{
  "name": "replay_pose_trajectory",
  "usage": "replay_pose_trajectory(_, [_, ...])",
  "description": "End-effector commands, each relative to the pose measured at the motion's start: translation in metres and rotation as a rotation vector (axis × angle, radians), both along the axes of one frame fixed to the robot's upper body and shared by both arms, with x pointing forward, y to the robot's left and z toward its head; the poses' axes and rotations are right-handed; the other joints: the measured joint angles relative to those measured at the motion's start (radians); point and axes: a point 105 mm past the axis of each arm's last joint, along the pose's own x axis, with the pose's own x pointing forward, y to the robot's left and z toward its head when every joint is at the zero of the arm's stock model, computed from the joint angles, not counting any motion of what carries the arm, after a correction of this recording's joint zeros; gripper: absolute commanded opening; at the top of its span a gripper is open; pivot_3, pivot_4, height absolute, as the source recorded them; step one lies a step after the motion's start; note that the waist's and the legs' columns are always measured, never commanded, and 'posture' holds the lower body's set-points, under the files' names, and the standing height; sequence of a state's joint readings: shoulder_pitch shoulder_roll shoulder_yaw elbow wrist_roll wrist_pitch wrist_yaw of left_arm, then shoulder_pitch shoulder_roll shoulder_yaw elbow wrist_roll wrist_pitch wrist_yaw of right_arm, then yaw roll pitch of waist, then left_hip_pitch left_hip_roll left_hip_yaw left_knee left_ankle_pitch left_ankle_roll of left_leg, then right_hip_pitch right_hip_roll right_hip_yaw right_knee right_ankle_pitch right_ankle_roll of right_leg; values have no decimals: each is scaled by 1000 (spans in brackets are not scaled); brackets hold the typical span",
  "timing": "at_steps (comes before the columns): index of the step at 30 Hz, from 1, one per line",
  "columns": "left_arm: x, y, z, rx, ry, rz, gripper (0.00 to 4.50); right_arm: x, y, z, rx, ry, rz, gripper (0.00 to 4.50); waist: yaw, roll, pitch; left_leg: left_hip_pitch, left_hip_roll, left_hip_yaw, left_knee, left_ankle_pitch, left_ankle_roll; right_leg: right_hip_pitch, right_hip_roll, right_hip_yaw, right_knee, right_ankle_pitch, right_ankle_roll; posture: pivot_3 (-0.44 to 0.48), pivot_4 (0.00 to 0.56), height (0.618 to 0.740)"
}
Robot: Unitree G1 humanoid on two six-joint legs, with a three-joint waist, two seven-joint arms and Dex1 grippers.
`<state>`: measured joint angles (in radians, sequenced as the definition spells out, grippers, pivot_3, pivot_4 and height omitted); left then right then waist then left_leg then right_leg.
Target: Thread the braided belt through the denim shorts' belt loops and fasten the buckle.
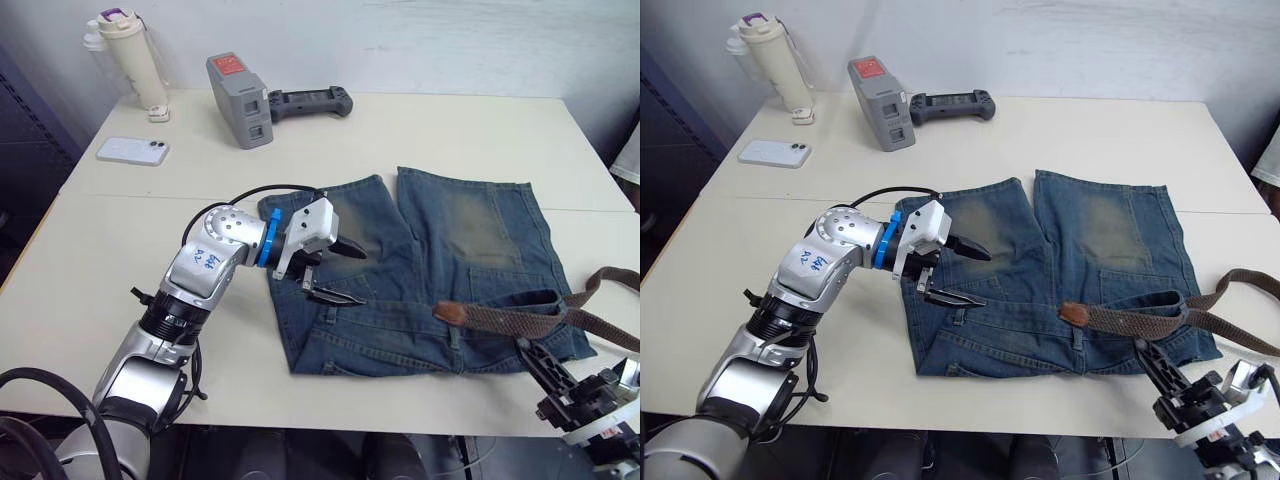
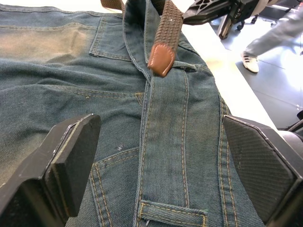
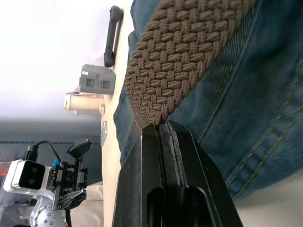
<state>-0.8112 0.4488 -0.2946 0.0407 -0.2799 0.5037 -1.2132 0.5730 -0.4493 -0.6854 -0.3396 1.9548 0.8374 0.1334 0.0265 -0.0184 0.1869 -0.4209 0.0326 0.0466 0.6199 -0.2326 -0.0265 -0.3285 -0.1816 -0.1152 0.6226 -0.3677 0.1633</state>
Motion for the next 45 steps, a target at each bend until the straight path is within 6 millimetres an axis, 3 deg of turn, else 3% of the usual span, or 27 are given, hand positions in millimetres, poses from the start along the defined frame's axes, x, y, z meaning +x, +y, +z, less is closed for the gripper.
replay_pose_trajectory(1, [-6, -1, 7, -14, -34, -11, 4500, -4, -24, -1, -21, 35, -76, 37, 0, 0, 0, 0, 0, 0, 0, 0, 0, 0, 0, 0, 0, 0, 0, 0, 150, 740])
replay_pose_trajectory(8, [-8, -1, 6, -15, -34, -4, 4500, 4, -29, -21, -82, 158, -106, 37, -2, 0, 0, 0, 0, 0, 0, 0, 0, 0, 0, 0, 0, 0, 0, 0, 150, 740])
replay_pose_trajectory(15, [-8, -10, 3, -12, -34, -38, 4500, 26, -3, -8, -87, 89, -27, 37, -3, 0, 0, 0, 0, 0, 0, 0, 0, 0, 0, 0, 0, 0, 0, 0, 150, 740])
replay_pose_trajectory(28, [-9, -13, 2, -22, -45, -41, 4500, 30, 0, 12, -42, 10, -86, 37, -3, 0, 0, 0, 0, 0, 1, 0, 0, 0, 0, 0, 1, 0, 0, 0, 150, 740])
replay_pose_trajectory(40, [-7, -14, 0, -18, -46, -40, 4500, 38, -7, 10, 35, -9, -178, 37, -2, 0, 0, 0, 0, 0, 1, 0, 0, 0, 0, 0, 1, 0, 0, 0, 150, 740])
replay_pose_trajectory(45, [-7, -14, 0, -14, -51, -39, 4500, 36, 4, 6, 40, 8, -133, 37, -2, 0, 0, 0, 0, 0, 1, 0, 0, 0, 0, 0, 1, 0, 0, 0, 150, 740])
